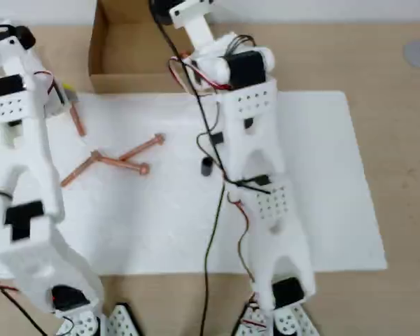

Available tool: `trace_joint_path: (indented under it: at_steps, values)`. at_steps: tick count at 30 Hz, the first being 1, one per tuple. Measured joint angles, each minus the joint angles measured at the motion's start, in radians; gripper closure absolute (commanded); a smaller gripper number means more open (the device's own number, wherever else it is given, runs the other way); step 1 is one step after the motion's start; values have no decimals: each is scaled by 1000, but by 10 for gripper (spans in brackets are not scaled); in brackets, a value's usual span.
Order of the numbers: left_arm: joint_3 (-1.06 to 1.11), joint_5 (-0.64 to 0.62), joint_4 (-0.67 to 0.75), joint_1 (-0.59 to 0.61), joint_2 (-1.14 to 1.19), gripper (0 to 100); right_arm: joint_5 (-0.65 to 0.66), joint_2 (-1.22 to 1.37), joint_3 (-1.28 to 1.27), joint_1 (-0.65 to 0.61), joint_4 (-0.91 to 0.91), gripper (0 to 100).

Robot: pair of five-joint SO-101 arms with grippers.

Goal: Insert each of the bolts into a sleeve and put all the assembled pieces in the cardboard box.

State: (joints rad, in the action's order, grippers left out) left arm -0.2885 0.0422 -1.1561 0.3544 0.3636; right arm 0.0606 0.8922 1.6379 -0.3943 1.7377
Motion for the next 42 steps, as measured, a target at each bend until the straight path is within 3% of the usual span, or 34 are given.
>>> trace_joint_path:
  at_steps: [13, 21, 25, 29, 34, 42]
  values:
    - [-258, -61, -2, -49, 393, 752, 0, -21, 0, 0, 17, 720]
    - [-440, -89, -8, -38, 525, 865, 0, -21, 0, 0, 18, 720]
    - [-493, -92, -15, -43, 555, 988, 0, -21, 0, 0, 32, 720]
    - [-511, -91, -54, -46, 557, 991, 0, -21, 0, 0, 32, 720]
    - [-549, -87, -153, -43, 557, 991, 0, -21, 0, 0, 32, 720]
    - [-907, -21, -539, -29, 586, 995, 0, -21, 0, 0, 32, 720]
